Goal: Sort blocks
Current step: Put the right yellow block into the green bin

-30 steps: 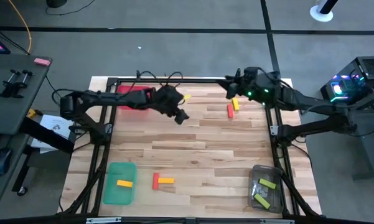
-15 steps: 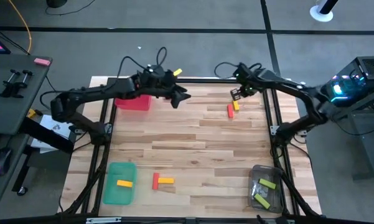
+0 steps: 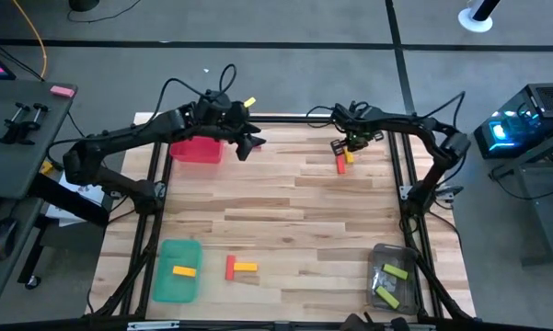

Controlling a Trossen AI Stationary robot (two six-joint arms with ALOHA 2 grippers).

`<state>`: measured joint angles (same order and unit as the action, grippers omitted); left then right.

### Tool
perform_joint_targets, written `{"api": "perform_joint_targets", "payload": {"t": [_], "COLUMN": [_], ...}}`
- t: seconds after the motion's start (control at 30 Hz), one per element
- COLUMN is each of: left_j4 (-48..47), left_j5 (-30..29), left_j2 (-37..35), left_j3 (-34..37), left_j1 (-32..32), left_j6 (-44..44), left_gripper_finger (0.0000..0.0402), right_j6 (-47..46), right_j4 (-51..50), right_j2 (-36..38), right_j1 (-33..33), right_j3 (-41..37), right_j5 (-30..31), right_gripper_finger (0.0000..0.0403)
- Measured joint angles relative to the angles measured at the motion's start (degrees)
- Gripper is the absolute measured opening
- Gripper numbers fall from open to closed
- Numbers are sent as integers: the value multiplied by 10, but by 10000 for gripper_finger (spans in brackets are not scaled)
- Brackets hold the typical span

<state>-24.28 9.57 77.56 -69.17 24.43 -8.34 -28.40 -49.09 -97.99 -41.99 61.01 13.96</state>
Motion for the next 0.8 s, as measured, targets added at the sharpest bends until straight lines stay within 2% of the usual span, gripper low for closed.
{"api": "perform_joint_targets", "payload": {"t": [0.1, 0.37, 0.6, 0.7, 0.8], "left_j4": [-12, -17, -16, -16, -16], "left_j5": [0, 0, 0, -1, -11], "left_j2": [0, 0, 0, 0, 0], "left_j3": [0, 0, 0, 0, 0], "left_j1": [0, 0, 0, 0, 0], "left_j6": [7, 11, 10, 9, 9], "left_gripper_finger": [206, 206, 206, 206, 206], "right_j6": [-1, -12, -27, -27, -27], "right_j4": [2, 9, 18, 20, 23], "right_j2": [-4, -4, -4, -4, -4], "right_j1": [5, 5, 0, 0, -2], "right_j3": [0, 0, 0, 0, 0], "right_j5": [19, 18, -25, -32, -27], "right_gripper_finger": [0, 0, 1, 13, 45]}}
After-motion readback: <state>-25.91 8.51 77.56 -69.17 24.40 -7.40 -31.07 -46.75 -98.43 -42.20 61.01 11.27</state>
